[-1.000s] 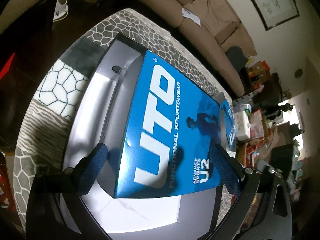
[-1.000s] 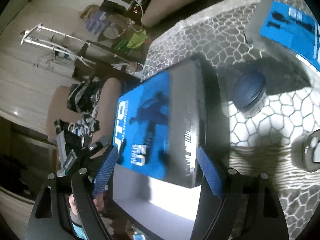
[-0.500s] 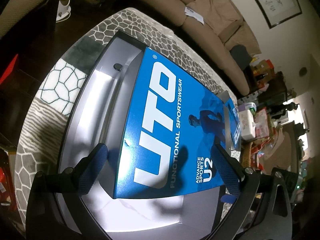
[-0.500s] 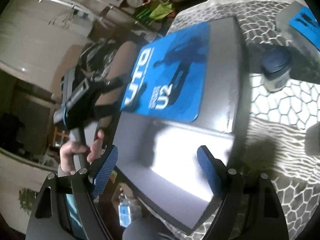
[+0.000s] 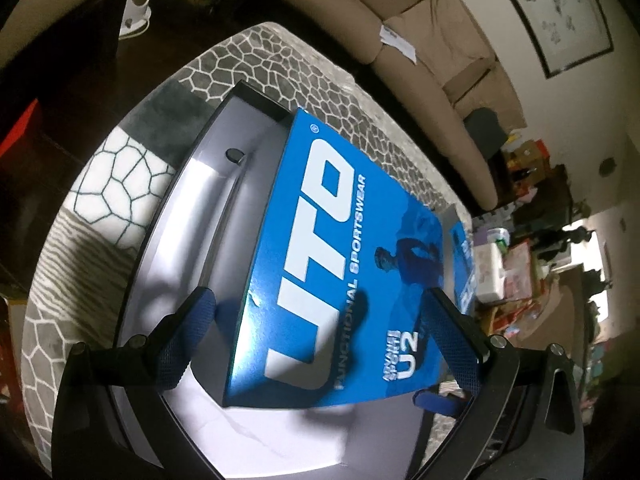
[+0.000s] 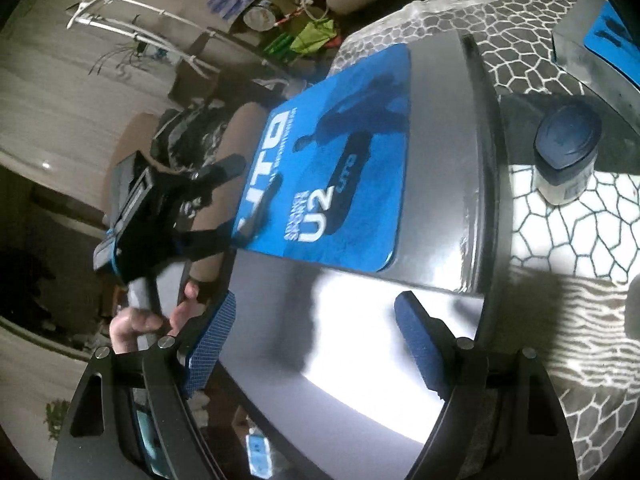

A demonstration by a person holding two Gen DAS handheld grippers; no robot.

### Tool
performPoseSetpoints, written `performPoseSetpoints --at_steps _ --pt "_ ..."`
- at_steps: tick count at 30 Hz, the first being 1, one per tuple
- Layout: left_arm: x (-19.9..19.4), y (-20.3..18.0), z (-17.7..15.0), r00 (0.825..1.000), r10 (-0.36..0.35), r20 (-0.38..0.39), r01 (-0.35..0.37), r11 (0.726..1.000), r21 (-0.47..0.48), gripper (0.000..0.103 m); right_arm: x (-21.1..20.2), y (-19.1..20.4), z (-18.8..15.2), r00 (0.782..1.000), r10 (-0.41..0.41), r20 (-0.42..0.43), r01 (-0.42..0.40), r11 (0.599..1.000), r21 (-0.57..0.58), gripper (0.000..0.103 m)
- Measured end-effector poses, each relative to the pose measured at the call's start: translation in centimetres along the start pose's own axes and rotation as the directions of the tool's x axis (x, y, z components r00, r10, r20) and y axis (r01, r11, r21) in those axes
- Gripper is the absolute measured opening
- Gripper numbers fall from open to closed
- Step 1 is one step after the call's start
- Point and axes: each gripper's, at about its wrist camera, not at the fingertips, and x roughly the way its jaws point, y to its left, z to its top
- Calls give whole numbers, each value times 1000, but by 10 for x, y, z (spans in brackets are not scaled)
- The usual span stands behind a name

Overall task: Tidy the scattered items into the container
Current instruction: 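Lower the box into the white box and open both tools, then withdraw both tools from the white box toward the third blue-sleeved box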

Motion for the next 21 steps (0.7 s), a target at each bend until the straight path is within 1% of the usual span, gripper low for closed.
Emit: performPoseSetpoints --at_steps 2,4,5,8,11,13,15,16,17,20,21 --pt "-10 1 -4 1000 -22 15 22 1000 -4 103 -14 4 -4 1000 3 14 -3 1000 -15 85" --pt "-22 -2 -11 999 -21 44 20 1000 22 103 -28 6 -6 999 -16 34 17 999 -34 87" --pt "-27 -4 -16 998 -20 54 18 999 40 103 -37 8 -7 998 -45 51 48 997 -54 89" --pt "-38 -15 -39 998 15 61 -21 995 99 103 -53 12 -13 988 -123 89 132 986 -103 91" --pt "-40 -28 -67 991 99 87 -112 980 162 103 -60 14 -21 971 -208 117 224 965 -137 92" --pt "-38 -35 -82 984 151 98 -167 968 188 103 -62 14 -27 961 -243 133 262 953 -150 92" --pt "-35 -40 -99 975 195 104 -214 953 214 103 -61 14 -32 951 -273 144 294 943 -156 95" --pt "-34 -41 -104 972 211 107 -230 947 222 103 -62 14 -34 946 -288 152 311 937 -159 103" --pt "-34 -44 -110 968 225 111 -246 941 231 103 -62 14 -37 939 -302 163 328 930 -164 103" --pt "-35 -58 -130 952 272 142 -302 912 277 103 -65 17 -42 913 -362 190 396 898 -193 103" --pt "-36 -64 -137 944 291 158 -326 898 296 103 -67 18 -45 908 -371 197 408 891 -202 103"
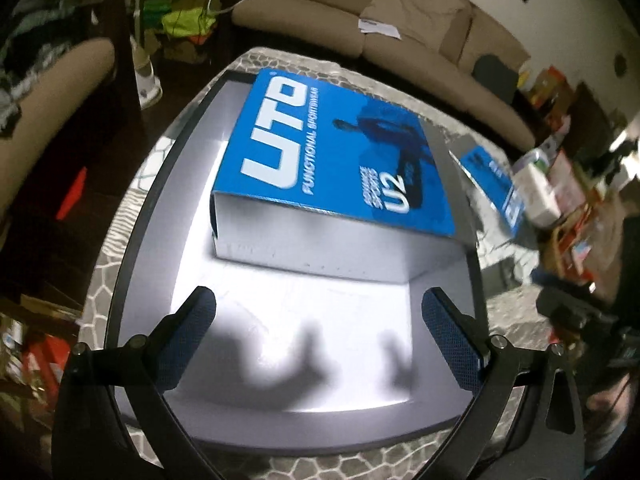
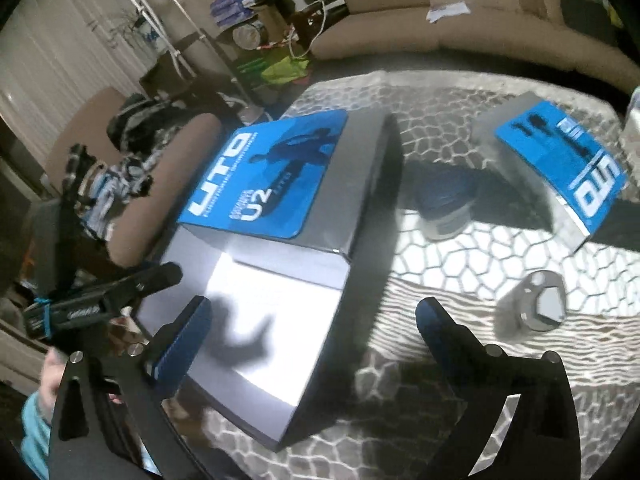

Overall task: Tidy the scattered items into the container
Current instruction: 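Withdraw both tools from the white box toward the third blue-sleeved box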

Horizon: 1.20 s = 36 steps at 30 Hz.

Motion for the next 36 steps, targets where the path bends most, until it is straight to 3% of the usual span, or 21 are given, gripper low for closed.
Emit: performPoseSetpoints --at_steps 10,13,25,36 --pt "-18 -31 -26 995 88 50 -89 996 23 103 -27 15 -24 993 -104 50 108 990 -95 103" --pt "-20 -36 -33 995 80 52 -81 996 24 103 -36 12 -30 991 -120 61 126 987 -97 103" --pt "-17 -74 -51 992 112 54 -116 990 77 103 -70 -28 -52 978 -181 99 185 982 -34 103" --pt "-7 -139 -46 997 69 42 -74 986 150 103 -99 -86 -61 969 -219 113 216 976 34 103"
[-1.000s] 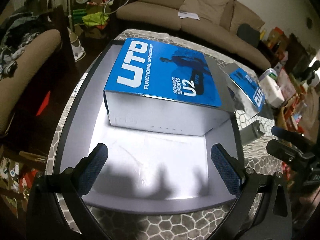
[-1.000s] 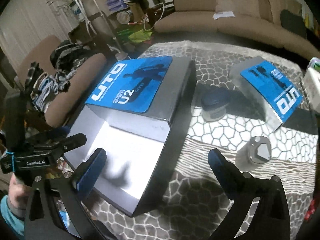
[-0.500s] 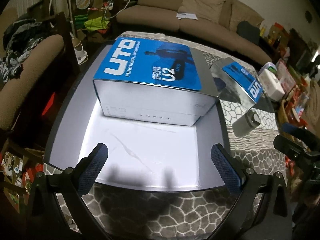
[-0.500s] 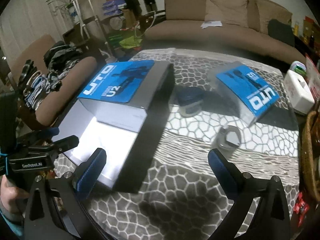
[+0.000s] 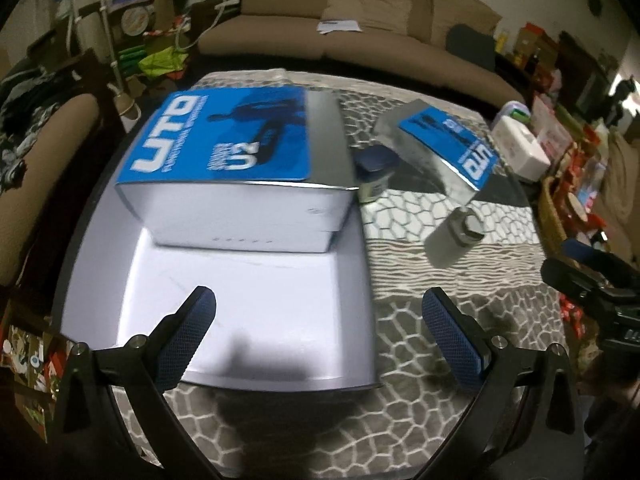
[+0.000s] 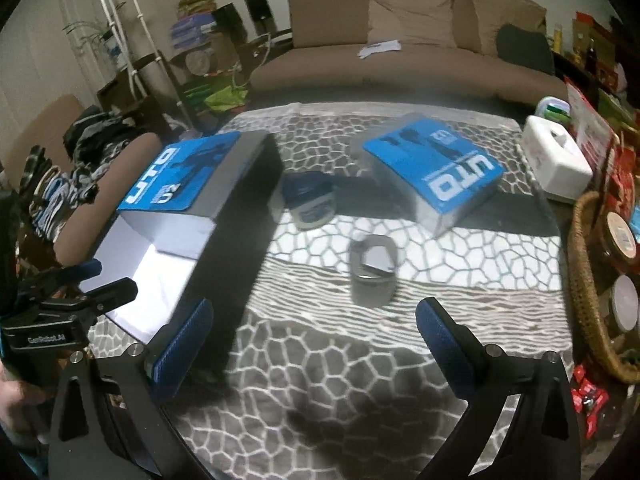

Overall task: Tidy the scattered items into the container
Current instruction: 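Withdraw both tools from the white box toward the third blue-sleeved box, then grasp the third blue-sleeved silver box with both tools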

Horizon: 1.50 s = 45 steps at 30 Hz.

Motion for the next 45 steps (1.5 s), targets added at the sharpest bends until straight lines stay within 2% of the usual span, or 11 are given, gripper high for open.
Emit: performPoseSetpoints --at_steps 8,12,17,19,23,30,34,36,41,43,45 --pt "15 -50 28 999 -49 -16 50 998 50 103 -2 -75 -4 1000 7 -11 -5 992 123 103" --pt "32 -76 57 998 -66 -22 68 994 84 103 2 -106 -3 1000 0 -14 2 987 161 103" --pt "62 -107 93 999 -38 -21 41 984 172 103 19 -141 -1 1000 17 -25 -11 980 201 103" --pt "81 -118 117 999 -17 -42 25 978 207 103 27 -150 1 999 18 -36 -10 978 206 103" --pt "114 -127 154 997 16 -74 1 975 224 103 47 -170 9 998 55 -43 -43 972 232 103" --pt "191 -119 217 981 -39 -188 53 996 74 103 89 -193 21 993 100 -59 -82 964 254 103" --pt "236 -127 239 974 18 -227 3 996 92 103 111 -199 27 992 119 -49 -103 963 250 103" --pt "257 -127 248 970 16 -242 -1 998 63 103 123 -199 30 991 122 -55 -106 966 237 103" --pt "298 -118 263 963 -47 -266 37 998 -43 103 148 -194 37 988 140 -63 -124 972 200 103" --pt "308 -113 266 958 -108 -266 84 991 -102 103 155 -191 39 988 138 -67 -124 976 181 103" --pt "320 -110 267 945 -170 -279 130 979 -154 103 162 -186 42 987 143 -68 -131 978 162 103"
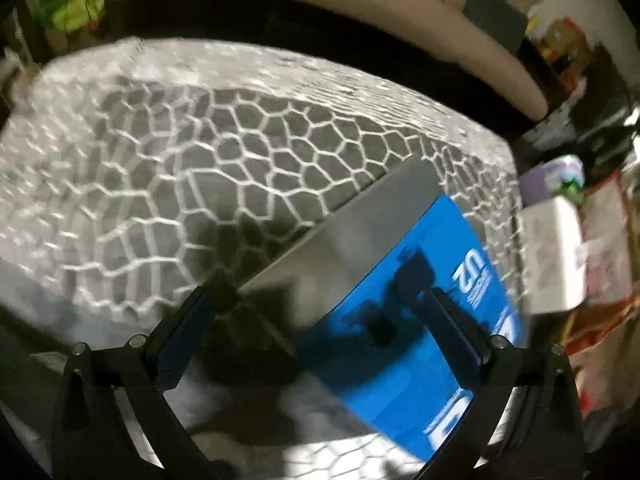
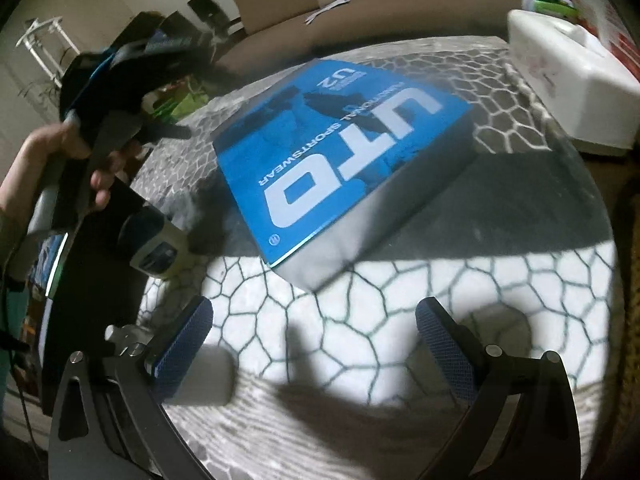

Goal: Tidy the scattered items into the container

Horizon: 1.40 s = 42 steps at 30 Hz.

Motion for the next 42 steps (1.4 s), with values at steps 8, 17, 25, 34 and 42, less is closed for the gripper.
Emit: performPoseSetpoints --at_steps 8,17,25,34,42 --pt "25 -5 16 999 1 -42 -1 1000 6 103 20 5 6 1000 2 6 -2 999 -36 103" --pt "27 -33 -15 993 -7 -114 21 992 124 103 11 -7 10 999 12 29 -12 1000 -12 103" --pt "22 -52 -65 974 -61 -216 104 976 192 103 -11 -52 15 996 -45 79 35 991 129 103" --pt "4 -53 -125 918 -79 -390 183 954 239 103 -14 -65 21 991 -87 104 73 989 126 103" --pt "-30 -52 -87 970 -121 -212 167 962 217 103 -41 -70 -5 999 -29 16 22 946 322 103"
